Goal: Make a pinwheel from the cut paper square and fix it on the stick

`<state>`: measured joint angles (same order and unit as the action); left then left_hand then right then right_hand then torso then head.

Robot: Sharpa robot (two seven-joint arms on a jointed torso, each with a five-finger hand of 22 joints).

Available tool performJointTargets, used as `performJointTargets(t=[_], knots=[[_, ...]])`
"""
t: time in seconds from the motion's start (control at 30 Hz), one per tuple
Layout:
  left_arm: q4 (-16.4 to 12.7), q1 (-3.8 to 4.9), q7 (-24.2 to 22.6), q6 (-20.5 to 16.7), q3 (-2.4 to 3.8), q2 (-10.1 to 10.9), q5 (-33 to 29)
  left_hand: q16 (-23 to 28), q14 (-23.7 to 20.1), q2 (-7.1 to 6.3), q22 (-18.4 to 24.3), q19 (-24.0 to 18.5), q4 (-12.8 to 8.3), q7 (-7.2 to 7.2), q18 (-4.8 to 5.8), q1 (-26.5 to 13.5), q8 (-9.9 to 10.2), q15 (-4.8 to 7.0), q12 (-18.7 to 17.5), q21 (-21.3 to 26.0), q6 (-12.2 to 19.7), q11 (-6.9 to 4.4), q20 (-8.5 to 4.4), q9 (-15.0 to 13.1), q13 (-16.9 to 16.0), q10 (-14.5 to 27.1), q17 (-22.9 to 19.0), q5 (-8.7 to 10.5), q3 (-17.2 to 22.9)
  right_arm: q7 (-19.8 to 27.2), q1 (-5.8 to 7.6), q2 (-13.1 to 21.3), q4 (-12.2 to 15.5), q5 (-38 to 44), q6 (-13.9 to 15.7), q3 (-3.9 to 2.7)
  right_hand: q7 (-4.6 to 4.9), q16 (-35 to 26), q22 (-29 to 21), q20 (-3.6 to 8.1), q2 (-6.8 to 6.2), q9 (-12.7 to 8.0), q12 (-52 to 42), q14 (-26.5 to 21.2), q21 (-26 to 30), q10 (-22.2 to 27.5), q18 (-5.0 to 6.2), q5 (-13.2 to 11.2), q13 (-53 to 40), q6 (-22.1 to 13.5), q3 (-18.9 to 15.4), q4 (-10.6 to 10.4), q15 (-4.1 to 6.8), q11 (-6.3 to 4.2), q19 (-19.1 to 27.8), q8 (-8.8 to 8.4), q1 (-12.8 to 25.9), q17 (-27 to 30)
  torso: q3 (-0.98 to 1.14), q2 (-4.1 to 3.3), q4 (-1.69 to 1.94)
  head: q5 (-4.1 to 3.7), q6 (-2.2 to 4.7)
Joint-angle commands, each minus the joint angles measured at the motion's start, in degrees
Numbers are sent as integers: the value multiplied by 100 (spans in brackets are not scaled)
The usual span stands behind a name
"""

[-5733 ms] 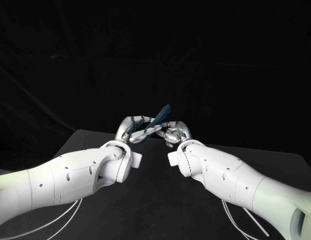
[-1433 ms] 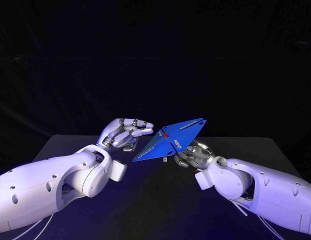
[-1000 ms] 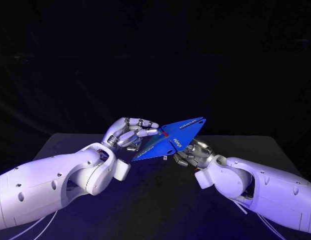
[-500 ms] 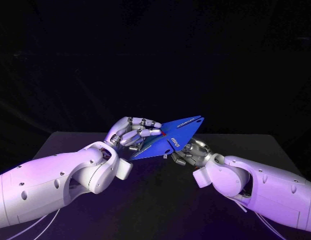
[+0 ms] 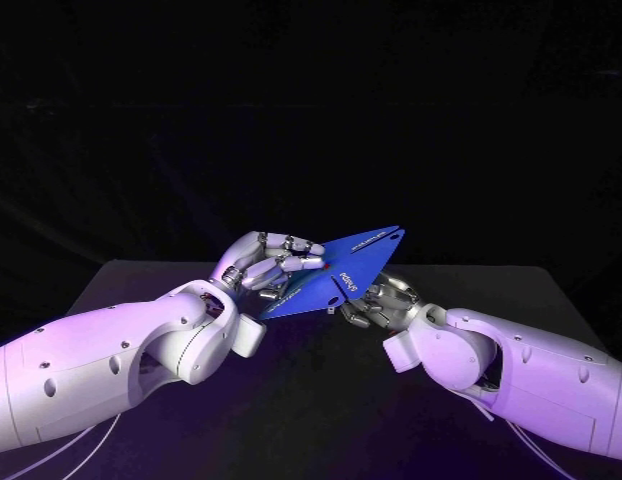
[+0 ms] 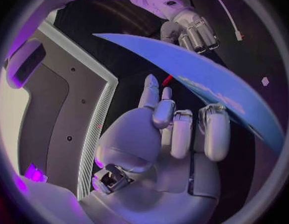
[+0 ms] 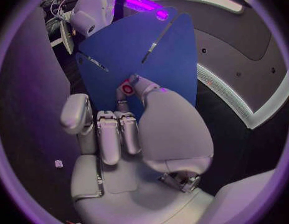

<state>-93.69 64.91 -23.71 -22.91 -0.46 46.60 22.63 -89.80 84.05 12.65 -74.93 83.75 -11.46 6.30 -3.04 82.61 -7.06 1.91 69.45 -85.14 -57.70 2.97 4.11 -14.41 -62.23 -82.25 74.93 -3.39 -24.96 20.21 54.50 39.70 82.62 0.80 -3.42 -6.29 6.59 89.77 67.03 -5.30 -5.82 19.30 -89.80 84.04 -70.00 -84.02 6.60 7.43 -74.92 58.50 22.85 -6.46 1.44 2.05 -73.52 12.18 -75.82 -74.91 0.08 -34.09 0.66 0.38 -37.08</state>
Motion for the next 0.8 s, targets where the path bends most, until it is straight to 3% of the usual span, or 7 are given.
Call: performJointTargets(t=[0.03, 0.8], knots=[[-19, 4, 5, 138, 5, -1, 47, -20, 595, -4, -468, 132, -27, -3, 91, -56, -8, 28, 1671, -24, -31, -178, -3, 6, -2181, -480, 1507, 23, -172, 14, -5, -15, 0, 37, -115, -2, -18, 23, -9, 1, 74, 182, -20, 596, 25, -598, -49, 20, -1508, 41, 26, 4, -48, 27, 54, 52, 20, -1509, 1, 1, -4, 6, -9], [33, 4, 165, 163, 3, 31, 418, -20, 595, 29, -468, 119, -120, -14, 90, -47, -29, 13, 1676, -26, -127, -170, 13, 10, -2195, -485, 1507, 28, -159, 18, -5, -40, -7, 33, -114, -2, -18, 23, -9, 1, 74, 182, -20, 596, 25, -598, -49, 20, -1508, 41, 26, 4, -48, 27, 54, 52, 20, -1509, 2, 1, -5, 14, -63]])
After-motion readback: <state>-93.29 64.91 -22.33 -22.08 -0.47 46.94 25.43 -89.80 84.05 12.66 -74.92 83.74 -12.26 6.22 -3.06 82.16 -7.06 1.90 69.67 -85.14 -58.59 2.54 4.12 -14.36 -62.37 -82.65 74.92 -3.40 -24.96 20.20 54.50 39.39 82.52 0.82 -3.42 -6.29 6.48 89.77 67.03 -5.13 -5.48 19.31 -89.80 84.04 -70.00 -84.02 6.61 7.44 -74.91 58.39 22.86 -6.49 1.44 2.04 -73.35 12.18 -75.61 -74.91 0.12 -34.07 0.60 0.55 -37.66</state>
